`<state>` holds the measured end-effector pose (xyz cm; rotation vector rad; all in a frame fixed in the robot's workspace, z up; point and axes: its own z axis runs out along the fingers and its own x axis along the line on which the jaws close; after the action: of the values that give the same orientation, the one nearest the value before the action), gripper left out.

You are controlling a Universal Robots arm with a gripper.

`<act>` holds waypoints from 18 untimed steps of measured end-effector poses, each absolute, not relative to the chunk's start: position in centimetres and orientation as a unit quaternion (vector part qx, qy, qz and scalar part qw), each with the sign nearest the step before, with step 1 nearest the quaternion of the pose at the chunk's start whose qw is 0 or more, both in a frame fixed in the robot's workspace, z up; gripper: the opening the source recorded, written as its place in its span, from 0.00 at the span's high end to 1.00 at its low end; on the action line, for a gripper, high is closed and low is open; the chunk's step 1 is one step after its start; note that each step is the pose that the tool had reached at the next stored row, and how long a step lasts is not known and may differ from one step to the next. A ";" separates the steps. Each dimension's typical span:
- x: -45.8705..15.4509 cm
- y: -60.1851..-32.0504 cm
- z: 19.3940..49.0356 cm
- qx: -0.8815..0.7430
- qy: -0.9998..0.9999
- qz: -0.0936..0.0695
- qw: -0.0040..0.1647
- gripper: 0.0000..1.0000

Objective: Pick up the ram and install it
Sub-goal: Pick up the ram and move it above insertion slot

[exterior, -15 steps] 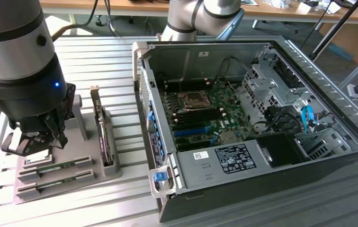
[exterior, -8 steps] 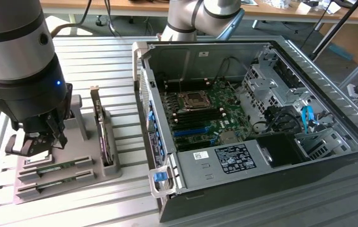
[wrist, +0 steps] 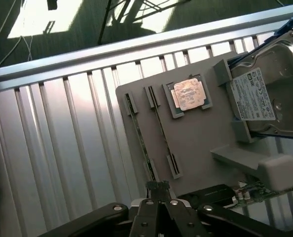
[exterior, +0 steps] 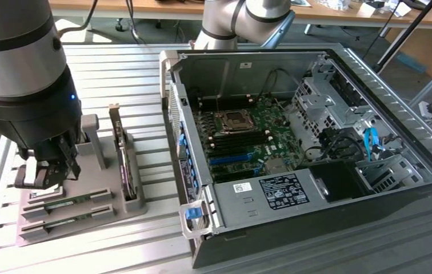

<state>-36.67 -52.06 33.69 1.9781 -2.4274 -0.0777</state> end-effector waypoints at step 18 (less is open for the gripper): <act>-36.7 -52.1 33.6 0.698 -0.716 -0.024 0.007 0.89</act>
<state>-36.67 -52.06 33.63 2.1826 -2.2392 -0.0759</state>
